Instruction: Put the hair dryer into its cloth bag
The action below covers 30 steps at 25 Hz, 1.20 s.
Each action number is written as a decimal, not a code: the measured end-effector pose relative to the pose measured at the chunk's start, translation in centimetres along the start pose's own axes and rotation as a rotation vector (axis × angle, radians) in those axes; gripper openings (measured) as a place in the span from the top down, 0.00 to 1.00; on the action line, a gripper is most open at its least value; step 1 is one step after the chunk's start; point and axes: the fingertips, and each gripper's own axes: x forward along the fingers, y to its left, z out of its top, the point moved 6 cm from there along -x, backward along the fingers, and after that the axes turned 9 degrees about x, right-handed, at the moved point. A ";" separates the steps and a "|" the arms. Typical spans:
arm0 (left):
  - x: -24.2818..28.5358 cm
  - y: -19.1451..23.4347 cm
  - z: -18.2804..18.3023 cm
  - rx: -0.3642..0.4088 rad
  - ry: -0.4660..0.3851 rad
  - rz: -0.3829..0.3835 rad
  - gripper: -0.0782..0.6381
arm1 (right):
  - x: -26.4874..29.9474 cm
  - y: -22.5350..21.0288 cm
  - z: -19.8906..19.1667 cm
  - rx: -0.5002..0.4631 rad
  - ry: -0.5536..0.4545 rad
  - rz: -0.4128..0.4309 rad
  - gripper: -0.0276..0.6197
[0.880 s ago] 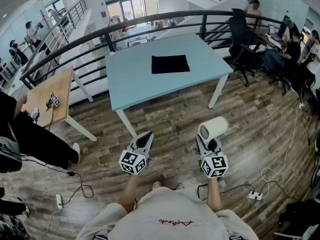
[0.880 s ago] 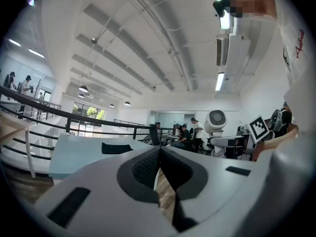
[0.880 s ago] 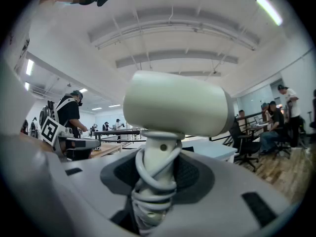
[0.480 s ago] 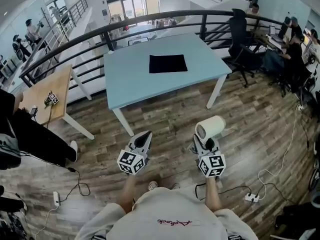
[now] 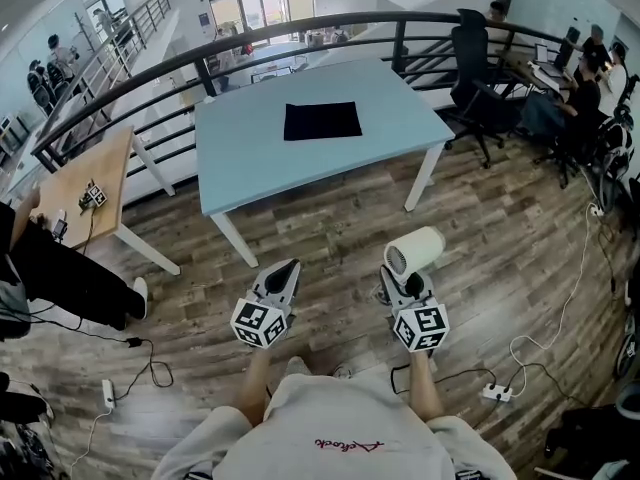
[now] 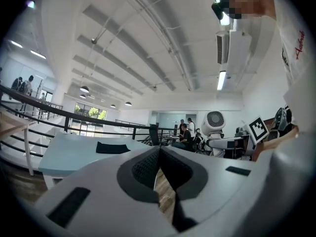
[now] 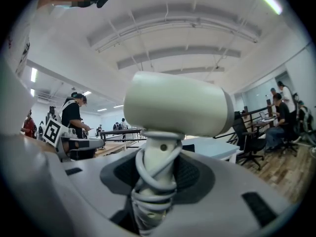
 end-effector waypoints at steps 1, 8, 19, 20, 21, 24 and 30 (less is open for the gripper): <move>0.3 -0.3 -0.2 -0.001 0.004 -0.002 0.88 | -0.1 -0.4 0.0 -0.001 0.001 0.001 0.68; 3.2 -0.6 -1.7 -0.012 0.007 -0.002 0.88 | 1.1 -3.2 -0.5 0.003 0.007 0.000 0.68; 10.5 3.7 -3.1 -0.031 0.013 -0.030 0.88 | 7.7 -7.2 0.3 0.007 0.009 -0.020 0.68; 11.4 4.5 -3.3 -0.035 0.013 -0.034 0.88 | 8.7 -7.6 0.4 0.005 0.011 -0.024 0.68; 12.4 5.3 -3.6 -0.040 0.014 -0.039 0.88 | 9.9 -8.0 0.5 0.004 0.014 -0.028 0.68; 15.6 8.5 -3.9 -0.050 0.016 -0.053 0.88 | 14.0 -9.1 0.9 0.010 0.021 -0.037 0.68; 21.8 16.3 -2.6 -0.054 0.010 -0.078 0.88 | 22.6 -10.8 3.1 0.039 0.016 -0.071 0.68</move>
